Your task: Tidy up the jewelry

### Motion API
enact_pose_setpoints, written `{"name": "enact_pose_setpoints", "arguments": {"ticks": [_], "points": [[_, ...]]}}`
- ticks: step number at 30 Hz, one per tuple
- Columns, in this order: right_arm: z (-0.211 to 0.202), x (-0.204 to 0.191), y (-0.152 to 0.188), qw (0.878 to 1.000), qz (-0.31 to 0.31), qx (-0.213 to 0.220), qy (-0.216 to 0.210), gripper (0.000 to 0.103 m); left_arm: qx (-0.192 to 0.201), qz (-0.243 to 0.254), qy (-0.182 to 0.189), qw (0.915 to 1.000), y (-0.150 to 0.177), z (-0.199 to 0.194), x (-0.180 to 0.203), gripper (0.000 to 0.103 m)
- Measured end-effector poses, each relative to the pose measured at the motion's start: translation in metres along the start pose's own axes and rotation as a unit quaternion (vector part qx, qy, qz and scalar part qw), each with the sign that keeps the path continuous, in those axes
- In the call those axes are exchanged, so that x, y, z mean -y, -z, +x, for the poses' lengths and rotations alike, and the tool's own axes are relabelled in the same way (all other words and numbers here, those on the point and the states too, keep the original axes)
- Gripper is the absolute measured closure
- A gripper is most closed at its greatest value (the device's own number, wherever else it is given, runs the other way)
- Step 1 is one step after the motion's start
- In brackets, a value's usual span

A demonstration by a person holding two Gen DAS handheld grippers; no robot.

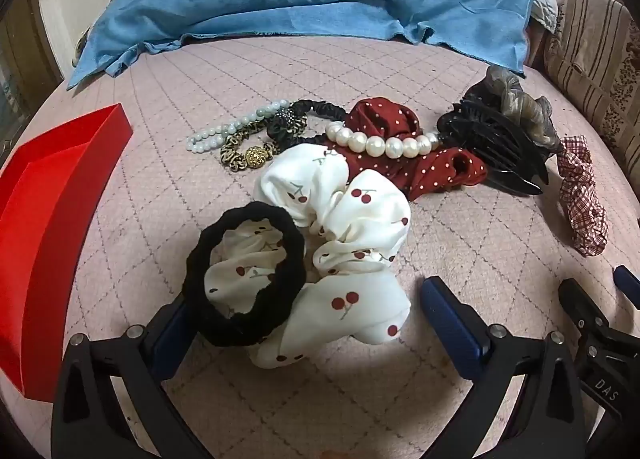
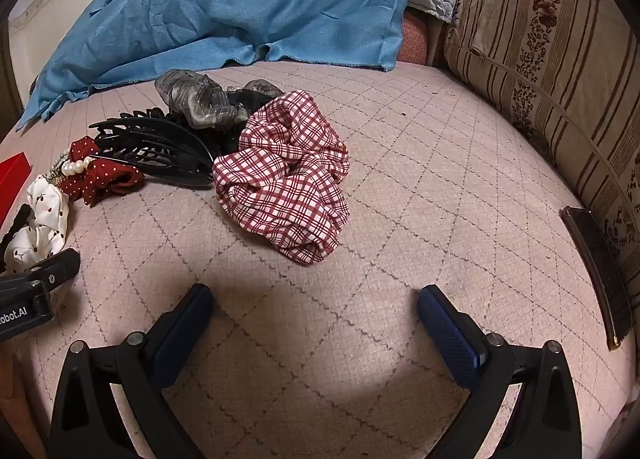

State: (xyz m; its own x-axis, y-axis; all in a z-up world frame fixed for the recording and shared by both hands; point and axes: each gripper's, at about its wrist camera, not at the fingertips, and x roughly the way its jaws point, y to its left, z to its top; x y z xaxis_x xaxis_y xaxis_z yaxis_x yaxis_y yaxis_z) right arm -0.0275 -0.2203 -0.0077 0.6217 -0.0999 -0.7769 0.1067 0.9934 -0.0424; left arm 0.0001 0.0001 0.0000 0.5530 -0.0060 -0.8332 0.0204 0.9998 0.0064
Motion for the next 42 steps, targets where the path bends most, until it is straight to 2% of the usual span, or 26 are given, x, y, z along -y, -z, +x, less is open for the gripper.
{"name": "enact_pose_setpoints", "arguments": {"ticks": [4, 7, 26, 28, 35, 38, 42], "points": [[0.0, 0.0, 0.0, 1.0, 0.001, 0.003, -0.001, 0.0, 0.003, 0.0, -0.002, 1.0, 0.0, -0.001, 0.0, 0.0], [-0.001, -0.001, 0.0, 1.0, 0.001, 0.002, -0.001, 0.0, 0.005, 0.01, -0.018, 0.9998, 0.001, -0.001, 0.005, 0.0], [0.0, -0.001, 0.002, 1.0, 0.0, 0.002, 0.0, 0.0, 0.003, 0.008, -0.012, 0.9999, -0.002, 0.001, 0.006, 0.0], [-0.001, -0.002, 0.003, 1.0, 0.001, 0.004, 0.0, 0.0, 0.0, 0.005, -0.007, 1.0, -0.001, 0.001, 0.007, 0.0], [0.0, 0.003, 0.001, 1.0, 0.011, -0.002, -0.013, 0.0, -0.045, 0.049, 0.032, 0.9973, 0.002, -0.01, 0.001, 0.0], [0.0, 0.005, 0.0, 0.999, 0.016, -0.027, -0.023, 0.0, -0.027, 0.017, 0.038, 0.9987, 0.009, -0.031, -0.015, 0.0], [0.0, 0.005, -0.001, 0.999, 0.017, -0.044, -0.027, 0.0, 0.015, 0.006, 0.016, 0.9997, 0.014, -0.068, -0.032, 0.0]]}}
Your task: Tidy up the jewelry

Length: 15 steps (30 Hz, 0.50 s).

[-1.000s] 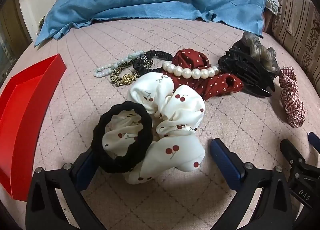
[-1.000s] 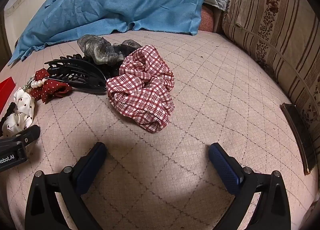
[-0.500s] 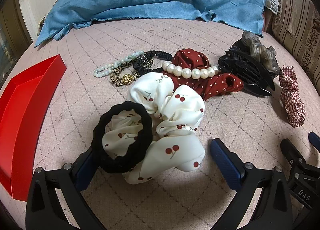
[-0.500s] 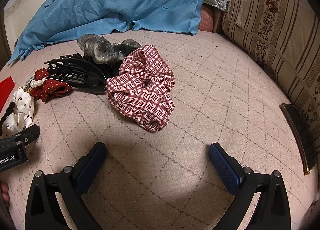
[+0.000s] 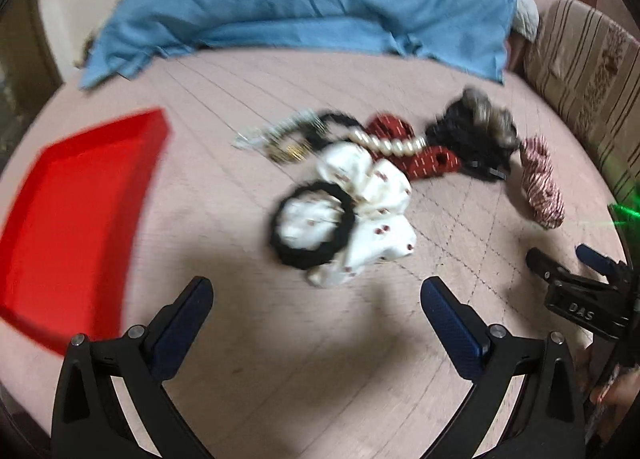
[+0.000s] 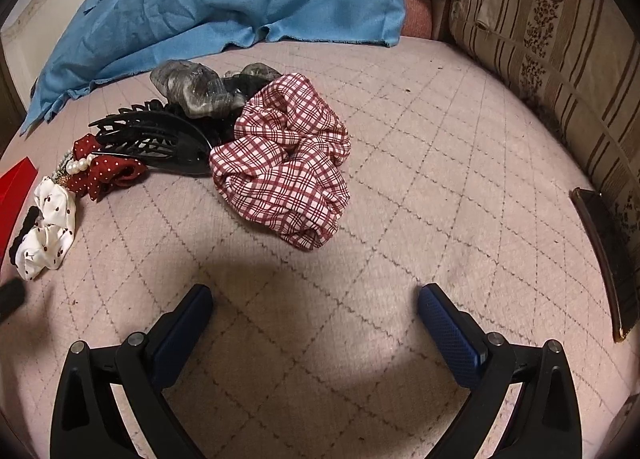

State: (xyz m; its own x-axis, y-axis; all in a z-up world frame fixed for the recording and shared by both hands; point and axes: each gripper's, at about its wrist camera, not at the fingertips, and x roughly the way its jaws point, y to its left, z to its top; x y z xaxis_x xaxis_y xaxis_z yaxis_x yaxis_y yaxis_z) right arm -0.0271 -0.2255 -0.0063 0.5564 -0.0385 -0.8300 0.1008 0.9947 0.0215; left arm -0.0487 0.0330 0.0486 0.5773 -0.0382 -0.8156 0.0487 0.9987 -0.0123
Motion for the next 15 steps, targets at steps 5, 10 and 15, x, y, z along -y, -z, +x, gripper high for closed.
{"name": "enact_pose_setpoints", "arguments": {"ticks": [5, 10, 15], "points": [[-0.02, -0.006, 0.008, 1.0, -0.001, 0.009, -0.003, 0.0, 0.068, -0.008, -0.041, 0.9968, 0.006, -0.05, -0.018, 0.0], [-0.059, -0.008, 0.02, 0.998, 0.024, 0.047, -0.015, 0.0, 0.123, -0.014, -0.066, 0.9902, 0.013, -0.09, -0.025, 0.0], [-0.109, -0.015, 0.027, 0.993, 0.045, 0.107, -0.013, 0.0, 0.155, -0.021, -0.064, 0.9856, 0.014, -0.121, -0.03, 0.0]]}}
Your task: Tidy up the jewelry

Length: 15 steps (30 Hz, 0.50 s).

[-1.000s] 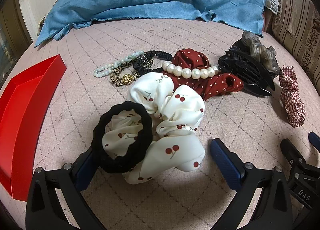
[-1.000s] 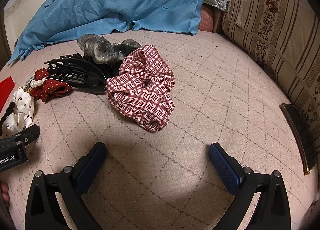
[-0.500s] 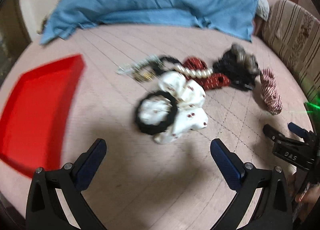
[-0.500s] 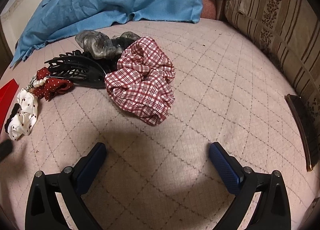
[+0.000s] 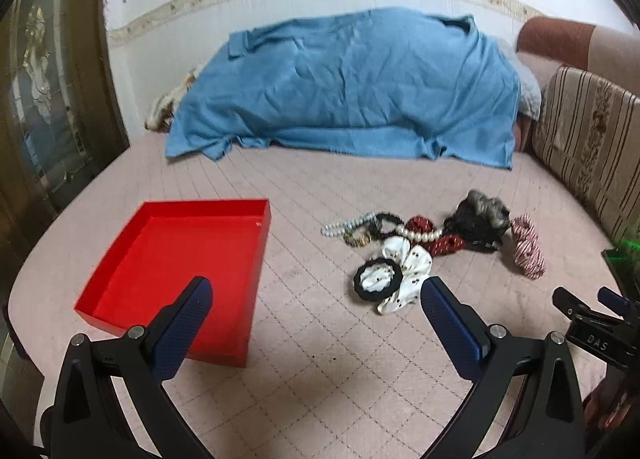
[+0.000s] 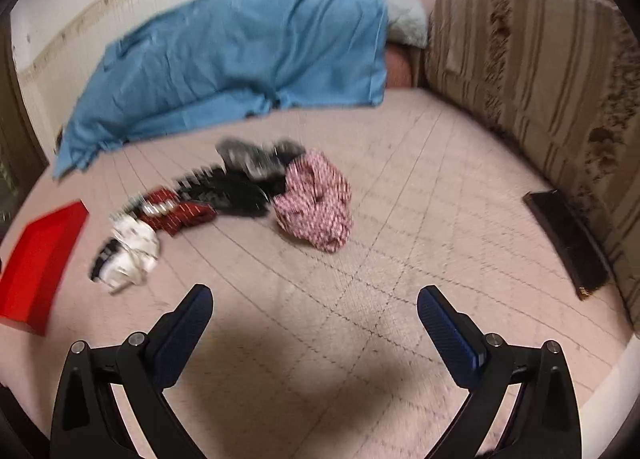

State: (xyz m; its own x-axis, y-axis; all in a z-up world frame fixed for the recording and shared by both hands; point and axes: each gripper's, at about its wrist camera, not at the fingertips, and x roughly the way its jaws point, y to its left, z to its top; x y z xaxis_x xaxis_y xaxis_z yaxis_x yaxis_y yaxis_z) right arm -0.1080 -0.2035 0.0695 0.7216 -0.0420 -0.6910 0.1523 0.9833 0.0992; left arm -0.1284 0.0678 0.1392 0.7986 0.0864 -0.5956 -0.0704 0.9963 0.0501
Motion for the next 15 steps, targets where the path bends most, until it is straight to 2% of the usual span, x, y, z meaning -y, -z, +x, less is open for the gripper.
{"name": "enact_pose_setpoints", "arguments": {"ticks": [6, 11, 15], "points": [[-0.045, -0.014, -0.011, 0.998, 0.006, 0.063, -0.001, 0.0, 0.029, -0.001, -0.005, 0.9996, -0.004, -0.03, -0.007, 0.0], [-0.061, -0.02, -0.012, 0.997, 0.011, 0.07, -0.016, 0.0, 0.034, -0.005, 0.004, 0.9994, -0.005, -0.045, -0.011, 0.0], [-0.069, -0.023, -0.01, 0.997, 0.004, 0.075, -0.007, 0.0, 0.035, 0.0, 0.01, 0.9993, -0.002, -0.053, -0.011, 0.0]]}}
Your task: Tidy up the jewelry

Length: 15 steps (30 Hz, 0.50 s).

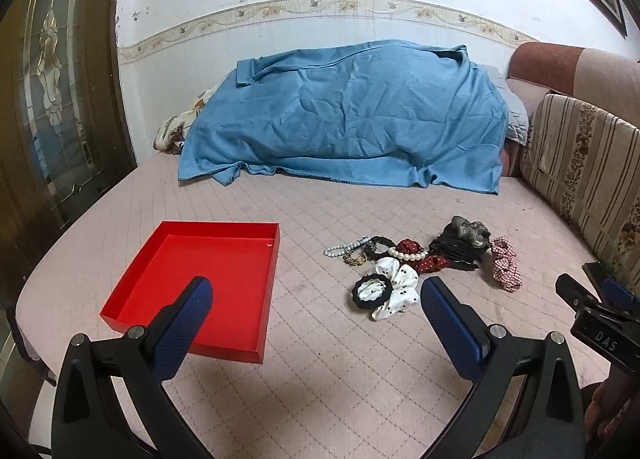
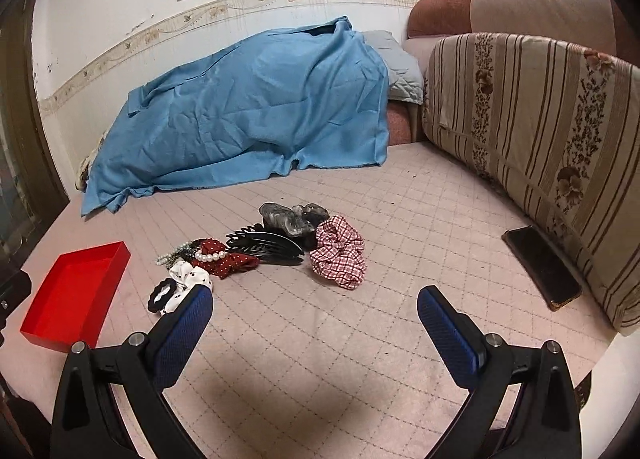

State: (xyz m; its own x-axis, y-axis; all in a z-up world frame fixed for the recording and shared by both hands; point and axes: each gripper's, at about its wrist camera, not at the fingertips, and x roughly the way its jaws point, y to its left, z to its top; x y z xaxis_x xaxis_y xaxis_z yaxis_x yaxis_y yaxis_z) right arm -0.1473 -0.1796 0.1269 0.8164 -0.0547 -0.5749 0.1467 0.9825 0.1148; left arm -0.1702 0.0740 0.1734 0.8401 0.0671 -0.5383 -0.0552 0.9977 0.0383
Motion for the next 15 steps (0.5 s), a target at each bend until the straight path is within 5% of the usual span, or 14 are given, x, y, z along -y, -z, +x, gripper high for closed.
{"name": "enact_pose_setpoints", "arguments": {"ticks": [15], "points": [[-0.028, 0.0, -0.003, 0.998, -0.014, 0.048, 0.038, 0.0, -0.004, 0.013, 0.019, 0.9997, 0.003, -0.01, 0.006, 0.0]]}}
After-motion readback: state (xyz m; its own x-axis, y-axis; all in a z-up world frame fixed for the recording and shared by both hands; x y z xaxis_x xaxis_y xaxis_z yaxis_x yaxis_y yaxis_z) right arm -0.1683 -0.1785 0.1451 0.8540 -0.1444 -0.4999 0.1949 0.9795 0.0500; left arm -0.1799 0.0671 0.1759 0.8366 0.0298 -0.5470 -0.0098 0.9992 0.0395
